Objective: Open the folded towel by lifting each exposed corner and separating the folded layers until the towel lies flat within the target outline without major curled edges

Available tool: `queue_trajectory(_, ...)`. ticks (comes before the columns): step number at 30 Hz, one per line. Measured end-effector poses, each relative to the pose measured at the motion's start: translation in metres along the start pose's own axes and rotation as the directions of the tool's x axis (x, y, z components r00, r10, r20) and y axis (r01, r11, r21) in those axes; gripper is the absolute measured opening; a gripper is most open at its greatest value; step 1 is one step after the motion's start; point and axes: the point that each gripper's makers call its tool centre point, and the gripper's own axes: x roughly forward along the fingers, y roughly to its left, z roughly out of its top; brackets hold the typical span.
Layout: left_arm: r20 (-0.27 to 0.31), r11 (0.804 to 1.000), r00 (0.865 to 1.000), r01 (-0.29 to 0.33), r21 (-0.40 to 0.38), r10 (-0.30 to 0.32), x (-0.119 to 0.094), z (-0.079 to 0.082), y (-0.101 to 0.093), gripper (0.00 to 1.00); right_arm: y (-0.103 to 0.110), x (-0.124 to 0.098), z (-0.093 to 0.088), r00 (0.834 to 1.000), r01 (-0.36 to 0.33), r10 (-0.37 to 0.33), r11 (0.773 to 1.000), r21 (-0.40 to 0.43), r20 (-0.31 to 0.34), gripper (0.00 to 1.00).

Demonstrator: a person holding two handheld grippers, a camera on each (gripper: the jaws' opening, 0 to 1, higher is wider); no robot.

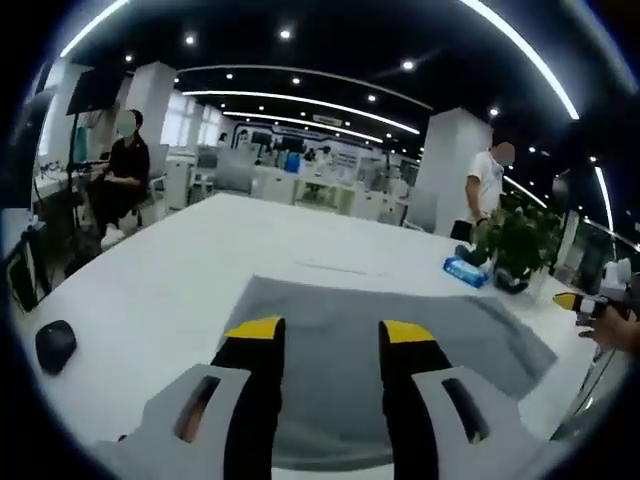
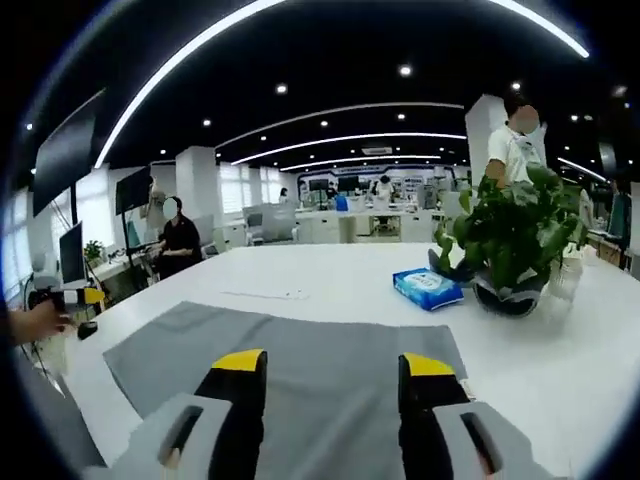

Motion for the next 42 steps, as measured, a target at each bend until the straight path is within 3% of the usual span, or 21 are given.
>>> queue_trajectory(2, 0.014, 1.0, 1.0, 0.026, -0.006, -0.026, -0.008, -0.002, -0.009, 0.62, 0.008, -0.009, -0.003, 1.0, -0.002, 0.002, 1.0, -0.001, 0.006, 0.67)
queue_trajectory(4, 0.024, 0.999, 0.999, 0.047, 0.002, -0.047, -0.016, -0.006, -0.018, 0.65, 0.014, -0.017, -0.008, 1.0, 0.001, -0.001, 1.0, 0.003, 0.007, 0.73)
queue_trajectory(5, 0.035, 0.997, 0.998, 0.06, 0.042, -0.061, -0.019, -0.007, -0.022, 0.68, 0.017, -0.023, -0.012, 1.0, 0.002, -0.002, 1.0, 0.017, 0.01, 0.78)
queue_trajectory(9, 0.02, 0.996, 0.997, 0.078, 0.05, -0.079, -0.024, -0.021, -0.031, 0.84, 0.02, -0.033, -0.02, 0.999, 0.015, -0.018, 0.998, 0.065, 0.04, 0.9)
queue_trajectory(11, 0.009, 0.995, 0.996, 0.084, 0.045, -0.085, -0.022, -0.019, -0.035, 0.9, 0.017, -0.037, -0.026, 0.998, 0.045, -0.049, 0.995, 0.089, 0.04, 1.0)
queue_trajectory(12, 0.027, 0.995, 0.995, 0.089, 0.05, -0.091, -0.022, -0.017, -0.036, 0.91, 0.015, -0.038, -0.029, 0.998, 0.048, -0.052, 0.994, 0.097, 0.042, 1.0)
queue_trajectory(16, 0.0, 0.995, 0.995, 0.095, 0.029, -0.095, -0.021, -0.024, -0.036, 0.99, 0.019, -0.045, -0.038, 0.998, 0.053, -0.057, 0.992, 0.114, 0.034, 1.0)
queue_trajectory(20, -0.001, 0.995, 0.997, 0.083, 0.051, -0.083, -0.023, -0.024, -0.034, 0.99, 0.02, -0.047, -0.05, 0.998, 0.059, -0.06, 0.993, 0.103, 0.005, 1.0)
queue_trajectory(24, -0.013, 0.996, 0.997, 0.073, 0.055, -0.073, -0.023, -0.025, -0.03, 0.99, 0.015, -0.05, -0.041, 0.996, 0.076, -0.082, 0.988, 0.134, 0.046, 1.0)
queue_trajectory(42, 0.002, 0.997, 0.997, 0.073, 0.014, -0.073, -0.024, -0.022, -0.03, 0.98, 0.019, -0.048, -0.049, 0.998, 0.067, -0.067, 0.994, 0.09, -0.006, 1.0)
